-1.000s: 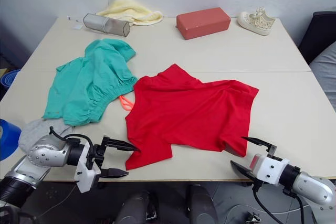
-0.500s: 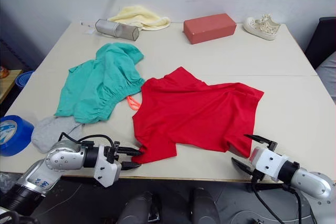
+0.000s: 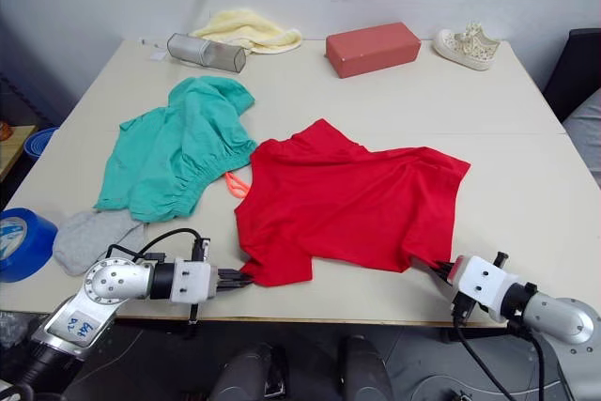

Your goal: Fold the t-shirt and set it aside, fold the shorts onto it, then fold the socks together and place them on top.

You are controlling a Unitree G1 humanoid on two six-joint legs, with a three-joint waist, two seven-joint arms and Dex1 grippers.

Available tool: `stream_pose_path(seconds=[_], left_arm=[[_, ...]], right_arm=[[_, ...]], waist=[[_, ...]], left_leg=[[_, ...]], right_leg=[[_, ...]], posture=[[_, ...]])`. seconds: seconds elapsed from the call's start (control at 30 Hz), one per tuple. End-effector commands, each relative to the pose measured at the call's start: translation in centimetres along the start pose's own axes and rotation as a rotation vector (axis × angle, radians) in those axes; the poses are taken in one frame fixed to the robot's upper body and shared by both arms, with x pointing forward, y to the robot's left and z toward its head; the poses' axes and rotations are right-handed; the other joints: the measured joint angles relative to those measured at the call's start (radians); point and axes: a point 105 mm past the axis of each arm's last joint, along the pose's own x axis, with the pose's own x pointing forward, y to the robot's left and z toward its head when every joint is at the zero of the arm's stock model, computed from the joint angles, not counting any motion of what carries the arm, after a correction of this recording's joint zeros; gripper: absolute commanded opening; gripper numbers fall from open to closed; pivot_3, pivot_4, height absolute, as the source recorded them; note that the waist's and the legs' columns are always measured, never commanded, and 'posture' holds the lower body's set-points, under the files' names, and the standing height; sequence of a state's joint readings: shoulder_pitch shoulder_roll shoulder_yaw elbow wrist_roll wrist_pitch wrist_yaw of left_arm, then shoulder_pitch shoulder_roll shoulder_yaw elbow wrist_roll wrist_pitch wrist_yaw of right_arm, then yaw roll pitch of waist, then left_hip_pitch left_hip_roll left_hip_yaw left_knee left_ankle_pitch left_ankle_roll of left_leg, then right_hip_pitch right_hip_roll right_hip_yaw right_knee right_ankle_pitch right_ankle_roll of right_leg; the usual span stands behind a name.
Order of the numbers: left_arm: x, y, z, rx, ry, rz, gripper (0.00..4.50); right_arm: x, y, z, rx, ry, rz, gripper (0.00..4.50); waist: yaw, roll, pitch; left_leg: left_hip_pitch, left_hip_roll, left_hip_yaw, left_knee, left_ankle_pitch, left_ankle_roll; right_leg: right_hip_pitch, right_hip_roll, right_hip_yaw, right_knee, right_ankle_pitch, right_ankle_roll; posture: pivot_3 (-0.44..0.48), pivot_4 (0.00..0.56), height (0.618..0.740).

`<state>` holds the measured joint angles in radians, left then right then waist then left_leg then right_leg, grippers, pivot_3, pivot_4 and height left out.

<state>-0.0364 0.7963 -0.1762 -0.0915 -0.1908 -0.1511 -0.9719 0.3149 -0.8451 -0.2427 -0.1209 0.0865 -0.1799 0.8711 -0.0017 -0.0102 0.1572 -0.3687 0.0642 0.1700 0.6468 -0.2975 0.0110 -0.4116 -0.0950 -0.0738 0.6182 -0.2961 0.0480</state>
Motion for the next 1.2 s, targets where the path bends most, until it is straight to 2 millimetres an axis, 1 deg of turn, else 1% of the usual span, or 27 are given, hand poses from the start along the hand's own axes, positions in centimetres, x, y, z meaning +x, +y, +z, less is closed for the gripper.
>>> stream_pose_path(seconds=[0.03, 0.07, 0.1, 0.2, 0.27, 0.37, 0.47, 0.57, 0.63, 0.7, 0.73, 0.8, 0.87, 0.93, 0.97, 1.0, 1.03, 1.07, 1.1, 1.13, 1.17, 1.2], left_arm=[[-2.0, 0.3, 0.5, -0.149, -0.043, 0.004, 0.0], [-2.4, 0.1, 0.8, -0.173, -0.057, -0.005, 0.0], [-2.8, -0.1, 0.9, -0.194, -0.065, -0.008, 0.0], [-4.1, -0.9, 1.1, -0.23, -0.069, -0.033, 0.0], [-4.6, -1.4, 1.3, -0.233, -0.07, -0.051, 0.0], [-5.9, -3.3, 1.2, -0.23, -0.03, -0.125, 0.0], [-6.5, -4.1, 1.3, -0.261, -0.02, -0.148, 0.0], [-6.5, -4.0, 1.9, -0.3, -0.038, -0.15, 0.0], [-6.3, -3.4, 2.6, -0.333, -0.067, -0.145, 0.0], [-6.2, -2.1, 3.2, -0.359, -0.098, -0.125, 0.0], [-6.2, -1.1, 3.5, -0.367, -0.114, -0.104, 0.0], [-6.1, 2.1, 4.1, -0.346, -0.143, -0.017, 0.0], [-6.1, 5.9, 4.9, -0.33, -0.173, 0.091, 0.0], [-6.2, 10.7, 5.9, -0.278, -0.198, 0.241, 0.0], [-6.3, 13.8, 7.0, -0.24, -0.228, 0.336, 0.0], [-6.3, 15.8, 7.9, -0.217, -0.249, 0.393, 0.0], [-6.4, 18.2, 8.8, -0.188, -0.259, 0.465, 0.0], [-6.8, 21.1, 10.3, -0.153, -0.285, 0.57, 0.0], [-7.4, 23.6, 11.8, -0.113, -0.304, 0.677, 0.0], [-8.3, 25.9, 13.9, -0.071, -0.342, 0.784, 0.0], [-8.8, 27.3, 15.3, -0.045, -0.368, 0.847, 0.0], [-9.7, 28.5, 17.0, -0.005, -0.405, 0.924, 0.0]], right_arm=[[-1.0, -0.6, 0.9, -0.046, -0.062, 0.038, 0.03], [-1.3, -0.3, 1.2, -0.049, -0.086, 0.064, 0.03], [-1.5, -0.1, 1.4, -0.059, -0.101, 0.086, 0.03], [-2.6, 0.3, 1.2, -0.072, -0.104, 0.132, 0.03], [-3.1, 0.5, 1.1, -0.073, -0.11, 0.152, 0.03], [-4.3, 1.3, 0.6, -0.08, -0.094, 0.216, 0.03], [-4.7, 1.7, 0.3, -0.088, -0.083, 0.237, 0.03], [-4.9, 1.8, 0.1, -0.085, -0.076, 0.246, 0.03], [-5.0, 1.7, 0.1, -0.084, -0.082, 0.257, 0.03], [-4.9, 1.0, 0.5, -0.09, -0.099, 0.254, 0.03], [-4.9, 0.4, 0.9, -0.095, -0.114, 0.25, 0.03], [-4.6, -1.9, 1.8, -0.129, -0.147, 0.204, 0.03], [-4.3, -5.0, 3.1, -0.179, -0.174, 0.126, 0.03], [-3.8, -9.1, 5.2, -0.242, -0.212, 0.015, 0.03], [-3.5, -11.9, 6.9, -0.309, -0.22, -0.067, 0.03], [-3.4, -13.9, 8.2, -0.352, -0.224, -0.123, 0.03], [-3.4, -16.4, 9.8, -0.4, -0.235, -0.214, 0.03], [-3.7, -19.5, 11.8, -0.455, -0.233, -0.344, 0.03], [-4.3, -22.0, 13.7, -0.513, -0.238, -0.461, 0.03], [-5.1, -24.4, 15.9, -0.56, -0.246, -0.583, 0.03], [-5.7, -25.8, 17.2, -0.589, -0.249, -0.654, 0.03], [-6.3, -27.0, 18.4, -0.616, -0.247, -0.722, 0.03]], waist=[[-0.001, -0.003, 0.003], [-0.003, -0.004, 0.006], [-0.004, -0.005, 0.008], [-0.003, -0.005, 0.011], [-0.002, -0.005, 0.013], [-0.002, -0.006, 0.015], [-0.002, -0.006, 0.015], [-0.002, -0.005, 0.016], [-0.001, -0.005, 0.017], [0.0, -0.004, 0.018], [0.0, -0.004, 0.019], [-0.001, -0.003, 0.02], [-0.003, -0.003, 0.022], [-0.006, -0.003, 0.023], [-0.007, -0.005, 0.026], [-0.01, -0.006, 0.03], [-0.014, -0.006, 0.033], [-0.017, -0.006, 0.034], [-0.022, -0.007, 0.035], [-0.025, -0.007, 0.038], [-0.026, -0.007, 0.038], [-0.026, -0.008, 0.038]], left_leg=[[-0.001, 0.0, 0.0, 0.0, 0.0, 0.0], [-0.001, 0.001, 0.0, -0.001, 0.0, -0.001], [-0.001, 0.001, 0.0, -0.001, 0.0, -0.001], [-0.002, 0.002, -0.001, -0.002, -0.002, 0.0], [-0.002, 0.002, 0.0, -0.001, -0.005, 0.0], [-0.002, 0.002, 0.0, -0.001, -0.008, -0.001], [-0.002, 0.002, 0.0, 0.0, -0.012, 0.0], [-0.002, 0.002, 0.0, 0.001, -0.013, 0.0], [-0.002, 0.002, -0.001, 0.001, -0.014, -0.002], [-0.002, 0.002, -0.001, 0.001, -0.014, -0.003], [-0.001, 0.002, -0.001, 0.002, -0.014, -0.003], [-0.001, 0.001, -0.001, 0.003, -0.013, -0.003], [-0.001, 0.001, -0.001, 0.005, -0.011, -0.002], [-0.002, 0.0, 0.0, 0.005, -0.007, -0.002], [0.0, 0.0, 0.0, 0.006, -0.005, -0.001], [-0.001, 0.0, 0.001, 0.007, -0.003, 0.001], [-0.003, -0.001, 0.002, 0.007, 0.0, 0.0], [-0.005, -0.002, 0.002, 0.006, 0.004, -0.001], [-0.005, -0.002, 0.002, 0.006, 0.006, -0.004], [-0.006, -0.002, 0.003, 0.007, 0.007, -0.006], [-0.009, -0.002, 0.005, 0.006, 0.01, -0.004], [-0.016, -0.003, 0.005, 0.005, 0.012, -0.003]], right_leg=[[-0.001, 0.0, -0.001, 0.0, 0.0, 0.001], [-0.001, 0.0, -0.001, 0.0, 0.001, 0.002], [-0.002, 0.001, -0.001, 0.001, 0.004, 0.01], [-0.003, 0.002, -0.002, 0.002, 0.003, 0.011], [-0.003, 0.002, -0.002, 0.002, 0.001, 0.012], [-0.003, 0.002, -0.002, 0.002, -0.002, 0.014], [-0.003, 0.002, -0.002, 0.002, -0.005, 0.013], [-0.003, 0.001, -0.002, 0.002, -0.006, 0.013], [-0.002, 0.001, -0.002, 0.002, -0.006, 0.012], [-0.002, 0.001, -0.002, 0.002, -0.006, 0.012], [-0.001, 0.001, -0.002, 0.003, -0.006, 0.012], [-0.001, 0.001, -0.002, 0.003, -0.005, 0.012], [0.0, 0.001, -0.002, 0.003, -0.002, 0.015], [-0.001, 0.001, -0.001, 0.004, 0.002, 0.015], [0.001, 0.001, -0.002, 0.004, 0.003, 0.015], [0.0, 0.002, -0.004, 0.004, 0.005, 0.015], [-0.001, 0.002, -0.004, 0.004, 0.01, 0.014], [-0.003, 0.001, -0.005, 0.003, 0.013, 0.014], [-0.004, 0.001, -0.005, 0.003, 0.014, 0.014], [-0.005, 0.001, -0.005, 0.005, 0.014, 0.014], [-0.01, 0.001, -0.005, 0.006, 0.014, 0.015], [-0.018, 0.001, -0.005, 0.007, 0.014, 0.015]], posture=[[0.0, 0.15, 0.74], [0.0, 0.15, 0.74], [0.0, 0.15, 0.74], [0.0, 0.15, 0.74], [0.0, 0.15, 0.74], [0.0, 0.15, 0.74], [0.0, 0.15, 0.74], [0.0, 0.15, 0.74], [0.0, 0.15, 0.74], [0.0, 0.15, 0.74], [0.0, 0.15, 0.74], [0.0, 0.15, 0.74], [0.0, 0.15, 0.74], [0.0, 0.15, 0.74], [0.0, 0.15, 0.74], [0.0, 0.15, 0.74], [0.0, 0.15, 0.74], [0.0, 0.15, 0.74], [0.0, 0.15, 0.74], [0.0, 0.15, 0.74], [0.0, 0.15, 0.74], [0.0, 0.15, 0.74]])
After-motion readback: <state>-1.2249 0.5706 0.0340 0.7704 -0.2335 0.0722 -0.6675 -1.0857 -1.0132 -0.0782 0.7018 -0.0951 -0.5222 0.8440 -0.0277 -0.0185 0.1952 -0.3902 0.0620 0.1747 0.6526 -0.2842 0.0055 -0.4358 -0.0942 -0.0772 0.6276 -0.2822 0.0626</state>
